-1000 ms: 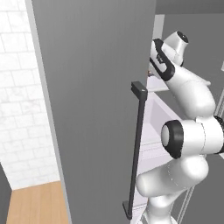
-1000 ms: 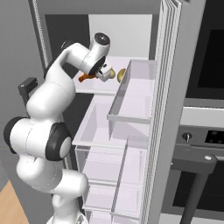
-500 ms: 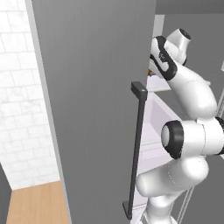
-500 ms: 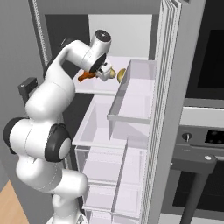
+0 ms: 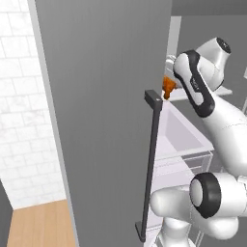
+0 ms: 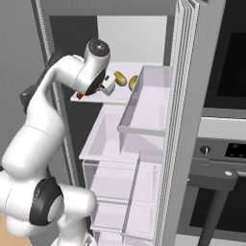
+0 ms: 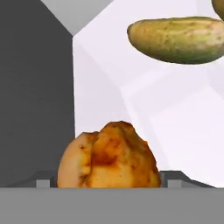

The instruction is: Place one cucumber and one chicken drumstick in each tupperware on the nearby counter, to pack two identical lunches.

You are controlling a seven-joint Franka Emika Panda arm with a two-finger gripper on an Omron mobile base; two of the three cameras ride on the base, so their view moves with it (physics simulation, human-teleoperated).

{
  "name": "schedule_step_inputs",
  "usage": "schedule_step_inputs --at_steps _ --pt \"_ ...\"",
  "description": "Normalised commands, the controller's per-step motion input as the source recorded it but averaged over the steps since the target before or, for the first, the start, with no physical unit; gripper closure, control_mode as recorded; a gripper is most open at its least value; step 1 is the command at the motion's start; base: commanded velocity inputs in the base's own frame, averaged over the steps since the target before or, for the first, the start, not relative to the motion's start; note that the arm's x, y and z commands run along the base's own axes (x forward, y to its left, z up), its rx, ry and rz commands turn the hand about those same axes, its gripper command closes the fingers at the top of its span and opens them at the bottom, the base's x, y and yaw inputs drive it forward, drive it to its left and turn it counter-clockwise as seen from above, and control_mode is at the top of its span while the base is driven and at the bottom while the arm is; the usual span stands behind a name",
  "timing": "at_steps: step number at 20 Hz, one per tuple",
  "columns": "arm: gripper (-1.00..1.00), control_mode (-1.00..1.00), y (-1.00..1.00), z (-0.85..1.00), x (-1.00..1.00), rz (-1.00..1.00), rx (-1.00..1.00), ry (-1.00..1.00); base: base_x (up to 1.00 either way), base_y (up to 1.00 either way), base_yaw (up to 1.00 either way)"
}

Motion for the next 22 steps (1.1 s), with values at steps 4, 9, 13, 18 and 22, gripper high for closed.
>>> schedule_step_inputs --at_steps 4,9,13,18,22 --pt "1.0 -1.0 0.0 0.13 -1.0 0.0 -0.04 -0.15 0.0 0.0 0.0" --pt "1.0 -1.0 0.0 0.35 -1.0 0.0 -0.01 -0.04 0.0 0.0 0.0" --pt "1.0 -1.0 0.0 0.5 -1.0 0.0 -0.02 0.0 0.0 0.0 0.0" --pt "1.0 -1.0 0.04 0.32 -1.0 0.0 -0.1 0.01 0.0 0.0 0.0" --pt "1.0 -1.0 0.1 0.14 -1.0 0.0 -0.23 0.0 0.0 0.0 0.0"
